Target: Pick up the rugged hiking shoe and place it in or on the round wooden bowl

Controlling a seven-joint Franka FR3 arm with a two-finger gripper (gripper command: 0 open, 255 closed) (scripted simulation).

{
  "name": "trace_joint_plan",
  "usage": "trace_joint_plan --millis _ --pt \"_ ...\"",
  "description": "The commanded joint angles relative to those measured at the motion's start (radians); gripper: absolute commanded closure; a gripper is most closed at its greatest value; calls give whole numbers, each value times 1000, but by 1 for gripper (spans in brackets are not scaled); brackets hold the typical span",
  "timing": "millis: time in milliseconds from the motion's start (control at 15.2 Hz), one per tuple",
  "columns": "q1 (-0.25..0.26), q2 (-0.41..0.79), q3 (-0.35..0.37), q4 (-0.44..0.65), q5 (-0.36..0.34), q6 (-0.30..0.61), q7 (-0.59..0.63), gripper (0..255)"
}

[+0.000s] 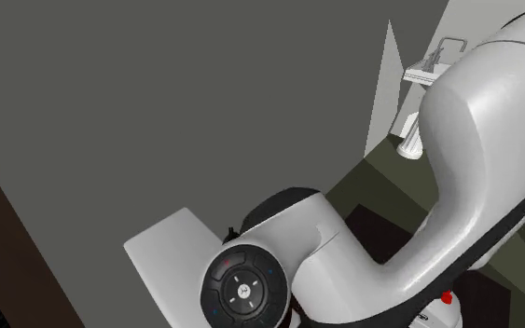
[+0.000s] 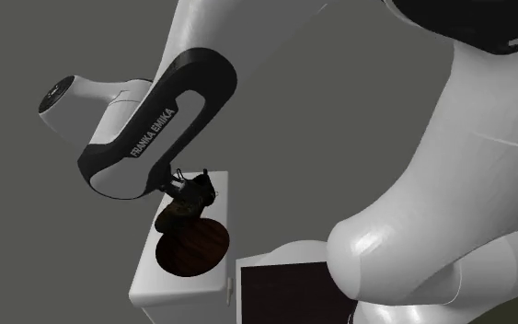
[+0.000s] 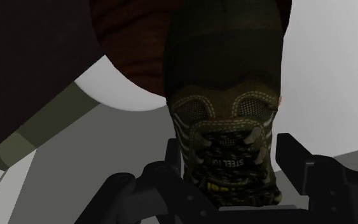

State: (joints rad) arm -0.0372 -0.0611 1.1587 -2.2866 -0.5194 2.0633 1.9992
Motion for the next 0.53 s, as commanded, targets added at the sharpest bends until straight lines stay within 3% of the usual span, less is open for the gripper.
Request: trace_joint_plan --millis 0,462 --pt "49 -130 3 -66 141 25 -37 255" --pt "-1 33 68 -82 -36 46 127 255"
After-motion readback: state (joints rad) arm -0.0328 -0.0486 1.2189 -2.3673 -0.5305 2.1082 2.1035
